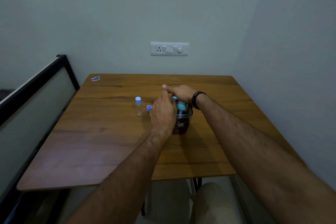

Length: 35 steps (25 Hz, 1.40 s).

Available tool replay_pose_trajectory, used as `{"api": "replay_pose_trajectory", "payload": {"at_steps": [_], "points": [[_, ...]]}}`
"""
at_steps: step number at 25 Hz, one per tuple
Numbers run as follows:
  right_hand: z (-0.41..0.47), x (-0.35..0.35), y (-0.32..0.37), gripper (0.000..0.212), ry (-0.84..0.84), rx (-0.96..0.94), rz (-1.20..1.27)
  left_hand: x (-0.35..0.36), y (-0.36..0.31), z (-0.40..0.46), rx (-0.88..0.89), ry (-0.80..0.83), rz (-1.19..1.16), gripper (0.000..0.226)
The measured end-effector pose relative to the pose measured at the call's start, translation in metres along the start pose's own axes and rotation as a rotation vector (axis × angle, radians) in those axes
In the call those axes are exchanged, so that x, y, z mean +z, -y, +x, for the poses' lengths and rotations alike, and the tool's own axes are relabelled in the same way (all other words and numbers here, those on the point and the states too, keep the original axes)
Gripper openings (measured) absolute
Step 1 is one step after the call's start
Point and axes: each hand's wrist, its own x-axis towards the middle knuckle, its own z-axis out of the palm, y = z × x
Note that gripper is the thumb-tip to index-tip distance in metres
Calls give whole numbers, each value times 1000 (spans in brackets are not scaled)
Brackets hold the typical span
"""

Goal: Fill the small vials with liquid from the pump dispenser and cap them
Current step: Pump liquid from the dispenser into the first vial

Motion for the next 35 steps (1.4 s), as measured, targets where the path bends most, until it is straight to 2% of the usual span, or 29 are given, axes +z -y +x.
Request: {"api": "replay_pose_trajectory", "payload": {"at_steps": [2, 6, 7, 12, 18, 23, 29, 33, 35], "points": [[2, -1, -2, 82, -16, 18, -5, -1, -1, 0, 8, 3, 0, 14], [-1, -4, 0, 122, 95, 54, 72, -1, 0, -2, 10, 9, 14, 13], [-3, -3, 1, 120, 93, 42, 77, -2, -1, -2, 10, 6, 16, 12], [2, -2, -1, 80, -20, 9, -20, -2, -1, 0, 18, 12, -15, 15], [1, -6, -1, 111, 106, 48, 56, -1, -1, -3, 19, 6, 4, 13], [6, -4, -1, 90, 15, 19, -28, -2, 0, -1, 15, 5, -11, 16], [5, -5, -4, 111, 95, 44, 64, -2, 0, -3, 11, 14, -9, 15], [8, -3, -4, 90, 12, 13, -5, -3, -1, -1, 19, 7, -19, 17], [8, -4, -3, 90, 23, 27, -15, -4, -2, -2, 10, 7, -20, 17]]}}
